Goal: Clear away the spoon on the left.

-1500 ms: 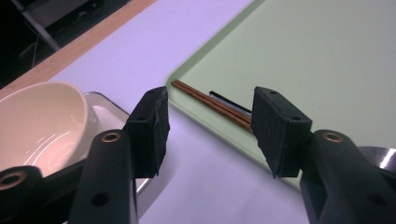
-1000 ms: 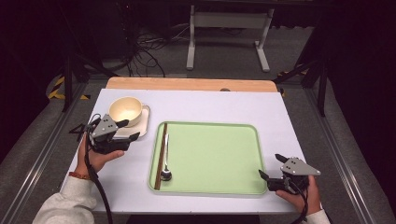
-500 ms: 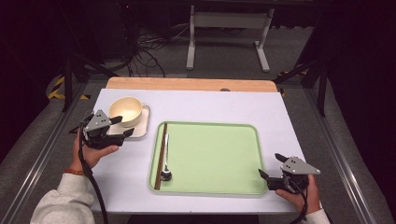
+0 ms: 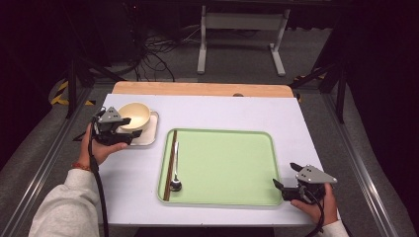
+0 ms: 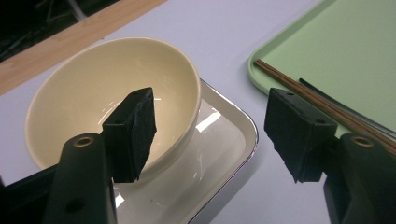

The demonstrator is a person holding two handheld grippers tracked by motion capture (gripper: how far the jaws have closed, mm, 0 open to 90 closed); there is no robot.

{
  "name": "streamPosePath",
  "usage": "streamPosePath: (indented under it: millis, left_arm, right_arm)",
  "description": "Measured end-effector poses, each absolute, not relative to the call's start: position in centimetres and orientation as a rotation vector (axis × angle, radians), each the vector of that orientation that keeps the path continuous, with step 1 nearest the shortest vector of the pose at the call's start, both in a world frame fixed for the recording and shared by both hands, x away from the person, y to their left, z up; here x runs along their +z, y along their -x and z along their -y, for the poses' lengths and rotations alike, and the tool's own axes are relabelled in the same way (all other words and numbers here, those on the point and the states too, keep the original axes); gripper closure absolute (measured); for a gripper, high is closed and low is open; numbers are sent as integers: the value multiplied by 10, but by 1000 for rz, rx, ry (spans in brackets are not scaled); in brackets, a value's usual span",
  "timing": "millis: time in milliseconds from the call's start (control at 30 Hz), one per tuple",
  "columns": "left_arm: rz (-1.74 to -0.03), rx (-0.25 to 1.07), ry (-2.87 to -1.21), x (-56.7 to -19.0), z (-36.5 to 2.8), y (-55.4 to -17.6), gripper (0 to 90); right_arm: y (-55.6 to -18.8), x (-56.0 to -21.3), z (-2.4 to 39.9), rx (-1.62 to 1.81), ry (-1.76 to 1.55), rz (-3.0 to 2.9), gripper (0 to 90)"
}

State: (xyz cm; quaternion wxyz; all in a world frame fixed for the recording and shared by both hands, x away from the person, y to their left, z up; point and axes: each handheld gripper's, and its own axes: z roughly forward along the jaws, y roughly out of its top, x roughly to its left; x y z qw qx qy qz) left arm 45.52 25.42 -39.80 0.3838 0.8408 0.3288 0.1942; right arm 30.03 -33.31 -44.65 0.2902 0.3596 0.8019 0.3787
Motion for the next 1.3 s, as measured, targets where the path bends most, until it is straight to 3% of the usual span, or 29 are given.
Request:
streamPosePath:
  millis: [300,600,933,1300]
  left_arm:
    - [-835,466,-2274,-408,-247,-477,356]
    - [-816,425,-2383,-414,-239,-493,463]
    - [-840,419,-2484,-422,-232,-503,517]
    - [-819,443,-2567,-427,-223,-505,758]
  right_arm:
    - [-303,-450,333,1002,-961,-2155,175]
    - [-304,-449,332,1024,-962,-2156,179]
    - [-305,-450,331,1024,-961,-2161,179]
    - [-305,-450,332,1028,-966,-2161,179]
